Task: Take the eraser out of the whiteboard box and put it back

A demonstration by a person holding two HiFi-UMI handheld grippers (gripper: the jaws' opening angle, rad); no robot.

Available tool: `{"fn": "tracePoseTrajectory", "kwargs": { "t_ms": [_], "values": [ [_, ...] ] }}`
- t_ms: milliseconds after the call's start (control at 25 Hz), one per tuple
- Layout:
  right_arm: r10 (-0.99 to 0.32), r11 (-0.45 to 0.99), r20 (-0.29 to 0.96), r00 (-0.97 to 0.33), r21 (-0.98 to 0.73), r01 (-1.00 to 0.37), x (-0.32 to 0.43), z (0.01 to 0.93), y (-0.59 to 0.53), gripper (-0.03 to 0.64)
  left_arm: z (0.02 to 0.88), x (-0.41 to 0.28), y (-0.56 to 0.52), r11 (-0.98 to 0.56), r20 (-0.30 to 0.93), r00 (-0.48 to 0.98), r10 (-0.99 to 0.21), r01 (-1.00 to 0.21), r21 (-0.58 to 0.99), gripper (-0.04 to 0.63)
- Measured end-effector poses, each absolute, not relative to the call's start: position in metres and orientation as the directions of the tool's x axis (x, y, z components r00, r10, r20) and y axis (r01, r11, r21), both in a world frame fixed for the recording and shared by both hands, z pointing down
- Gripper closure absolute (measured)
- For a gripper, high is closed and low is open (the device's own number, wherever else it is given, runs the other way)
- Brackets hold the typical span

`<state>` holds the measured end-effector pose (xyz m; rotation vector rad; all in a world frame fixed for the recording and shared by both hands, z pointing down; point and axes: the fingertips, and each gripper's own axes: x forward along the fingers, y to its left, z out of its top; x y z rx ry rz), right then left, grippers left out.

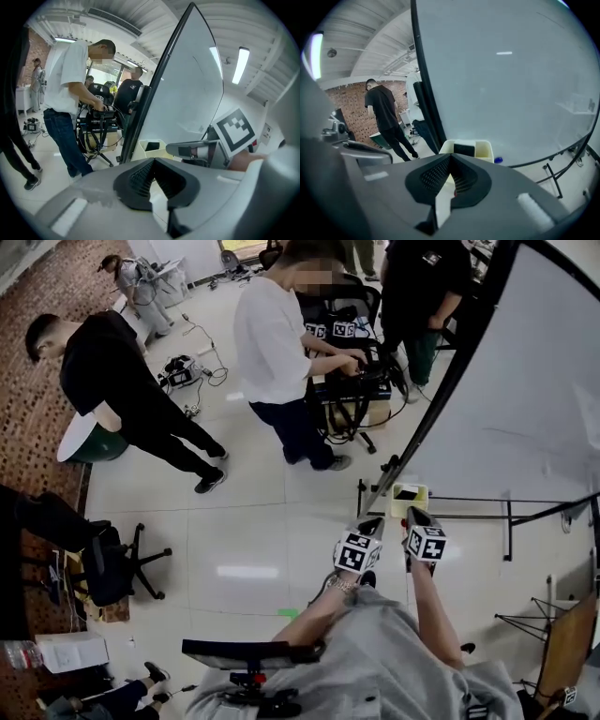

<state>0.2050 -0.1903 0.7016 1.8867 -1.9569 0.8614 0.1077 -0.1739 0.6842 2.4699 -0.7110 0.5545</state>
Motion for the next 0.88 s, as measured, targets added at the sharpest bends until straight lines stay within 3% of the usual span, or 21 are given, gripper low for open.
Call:
{"fn": "tracePoseTrajectory", "kwargs": {
  "t_ms": [240, 600, 880],
  "values": [
    [-0.775, 0.021, 0.607, -0.175, -0.252, -0.968, 0.180, 0.712, -0.144, 0.614, 0.688, 0.117, -0.137, -0.750, 0.514, 0.780, -0.356, -0.567, 0.341, 0.592],
    [-0.749, 0.273, 0.539, -0.384, -0.277, -0.921, 0.103, 0.684, -0.047, 0.614, 0.692, 0.086, -0.040, -0.666, 0.540, 0.700, -0.467, -0.680, 0.306, 0.592],
    [-0.677, 0.271, 0.611, -0.410, -0.311, -0.911, 0.113, 0.716, 0.027, 0.614, 0.713, 0.084, 0.031, -0.655, 0.628, 0.641, -0.442, -0.709, 0.261, 0.592]
  ]
}}
